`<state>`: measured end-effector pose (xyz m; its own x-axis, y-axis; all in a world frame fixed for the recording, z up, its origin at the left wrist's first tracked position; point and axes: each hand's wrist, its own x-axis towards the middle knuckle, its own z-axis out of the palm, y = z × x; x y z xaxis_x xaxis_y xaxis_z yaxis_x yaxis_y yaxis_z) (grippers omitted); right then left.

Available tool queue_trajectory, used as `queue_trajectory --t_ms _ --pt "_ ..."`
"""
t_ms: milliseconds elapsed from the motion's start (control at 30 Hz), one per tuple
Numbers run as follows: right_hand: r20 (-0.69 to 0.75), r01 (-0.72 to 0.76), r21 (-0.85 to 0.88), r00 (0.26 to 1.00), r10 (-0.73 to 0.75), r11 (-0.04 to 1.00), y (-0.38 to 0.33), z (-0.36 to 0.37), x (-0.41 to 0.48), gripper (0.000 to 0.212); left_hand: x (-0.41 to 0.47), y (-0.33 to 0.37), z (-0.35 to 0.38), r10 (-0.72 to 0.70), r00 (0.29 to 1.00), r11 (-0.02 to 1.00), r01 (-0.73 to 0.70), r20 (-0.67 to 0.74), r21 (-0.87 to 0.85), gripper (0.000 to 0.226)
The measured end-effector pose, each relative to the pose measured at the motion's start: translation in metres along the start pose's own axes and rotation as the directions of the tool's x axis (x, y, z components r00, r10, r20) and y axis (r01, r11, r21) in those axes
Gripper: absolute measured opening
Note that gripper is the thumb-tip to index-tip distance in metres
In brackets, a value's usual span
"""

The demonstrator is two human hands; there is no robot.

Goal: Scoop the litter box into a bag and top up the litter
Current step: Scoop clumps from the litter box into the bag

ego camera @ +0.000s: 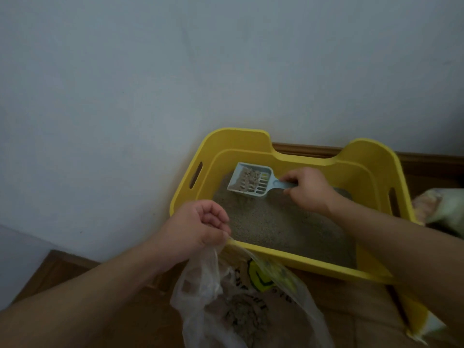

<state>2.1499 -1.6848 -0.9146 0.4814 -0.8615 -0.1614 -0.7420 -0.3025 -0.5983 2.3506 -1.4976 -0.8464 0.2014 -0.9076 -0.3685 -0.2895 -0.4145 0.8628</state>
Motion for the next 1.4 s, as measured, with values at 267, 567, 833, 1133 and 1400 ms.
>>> queue_trajectory --t_ms 267,567,833,1133,1400 --pt "0.016 -0.004 -0.081 1.0 0.006 0.997 0.009 -0.035 -0.032 0.035 -0.007 0.002 0.001 -0.004 0.999 0.999 0.005 -0.035 0.04 0.025" --pt "-0.008 0.055 -0.097 0.998 -0.056 0.994 0.008 -0.067 -0.072 0.031 -0.019 0.003 0.001 0.021 0.998 0.995 -0.015 -0.056 0.1 0.023" --pt "0.023 0.126 -0.072 0.992 -0.125 0.989 -0.003 -0.089 -0.119 0.028 -0.034 0.005 0.0 0.028 0.996 0.985 -0.012 -0.087 0.173 0.025" --pt "0.19 0.203 -0.036 0.963 -0.193 0.978 -0.027 -0.098 -0.175 0.028 -0.048 0.003 0.001 0.03 0.996 0.974 -0.009 -0.088 0.226 0.027" --pt "0.397 0.31 -0.085 0.882 -0.253 0.947 -0.028 -0.069 -0.196 0.026 -0.055 0.0 -0.005 0.047 0.994 0.968 -0.022 -0.097 0.249 0.025"
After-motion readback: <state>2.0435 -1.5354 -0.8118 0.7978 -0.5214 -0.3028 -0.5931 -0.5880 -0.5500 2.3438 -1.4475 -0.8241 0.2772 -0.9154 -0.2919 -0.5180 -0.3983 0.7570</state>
